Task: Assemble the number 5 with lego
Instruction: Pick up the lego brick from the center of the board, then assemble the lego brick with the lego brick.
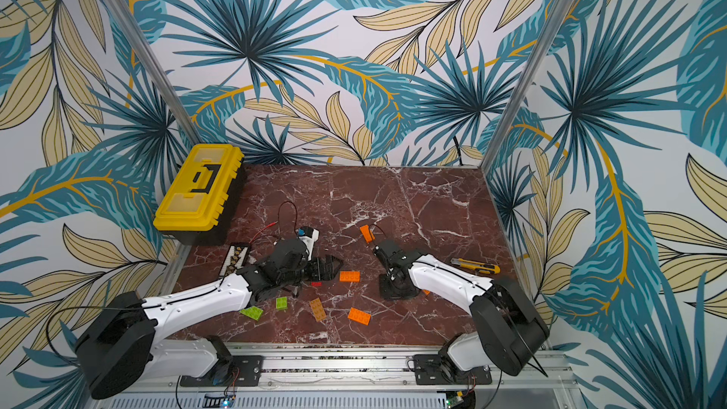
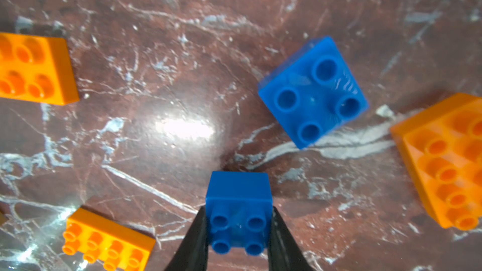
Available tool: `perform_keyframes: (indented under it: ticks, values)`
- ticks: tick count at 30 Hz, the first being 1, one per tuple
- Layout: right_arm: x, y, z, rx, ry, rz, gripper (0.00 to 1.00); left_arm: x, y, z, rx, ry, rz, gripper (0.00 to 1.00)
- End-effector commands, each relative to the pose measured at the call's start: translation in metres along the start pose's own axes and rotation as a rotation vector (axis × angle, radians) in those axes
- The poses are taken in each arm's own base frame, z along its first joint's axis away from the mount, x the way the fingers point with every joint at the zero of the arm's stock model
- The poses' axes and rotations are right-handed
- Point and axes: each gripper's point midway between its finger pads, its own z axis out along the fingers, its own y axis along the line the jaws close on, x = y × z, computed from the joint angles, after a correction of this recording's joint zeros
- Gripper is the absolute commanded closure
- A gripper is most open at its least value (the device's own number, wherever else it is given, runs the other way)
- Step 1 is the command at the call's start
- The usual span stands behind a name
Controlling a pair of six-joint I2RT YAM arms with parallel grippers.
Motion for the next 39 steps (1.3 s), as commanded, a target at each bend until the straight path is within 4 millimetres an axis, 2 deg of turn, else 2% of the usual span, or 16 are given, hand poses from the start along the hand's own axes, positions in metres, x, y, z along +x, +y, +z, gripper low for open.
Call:
perform_keyframes:
  ticks: [1, 3, 8, 13, 15, 19, 22, 26, 29, 34, 39]
  values:
    - [0.0, 0.001, 0.003, 0.017, 0.014, 0.012, 0.62, -0.003, 0.002, -0.004, -0.02, -0.02, 0.007, 0.0]
    - [0.002, -0.003, 0.004, 0.036, 0.02, 0.01, 0.55, -0.003, 0.003, -0.005, -0.021, -0.022, 0.007, 0.0]
    - [0.001, -0.004, 0.0, 0.033, 0.008, 0.013, 0.53, -0.003, 0.002, -0.003, -0.016, -0.021, 0.007, 0.0]
    - [0.002, -0.002, 0.002, 0.024, 0.012, 0.018, 0.61, -0.002, 0.0, 0.0, -0.009, -0.009, 0.007, 0.0]
    - [0.001, -0.002, 0.002, 0.026, 0.014, 0.018, 0.69, -0.003, 0.0, -0.001, -0.009, -0.01, 0.007, 0.0]
    - [-0.002, 0.0, -0.007, 0.024, 0.0, 0.016, 0.73, -0.004, 0.0, -0.003, -0.014, -0.018, 0.007, 0.0]
    - [-0.012, 0.008, -0.02, -0.001, -0.035, 0.015, 0.74, -0.006, 0.004, -0.005, -0.033, -0.036, 0.007, 0.0]
    - [-0.028, 0.035, -0.029, -0.07, -0.075, 0.019, 0.75, -0.014, 0.011, -0.014, -0.07, -0.087, 0.012, 0.0]
    - [-0.041, 0.054, -0.03, -0.101, -0.089, 0.029, 0.75, -0.022, 0.014, -0.026, -0.071, -0.165, 0.031, 0.0]
    - [-0.056, 0.075, -0.032, -0.11, -0.101, 0.051, 0.74, -0.029, 0.024, -0.046, -0.063, -0.291, 0.043, 0.0]
    - [-0.061, 0.083, -0.031, -0.094, -0.1, 0.072, 0.73, -0.029, 0.033, -0.056, -0.077, -0.336, 0.031, 0.0]
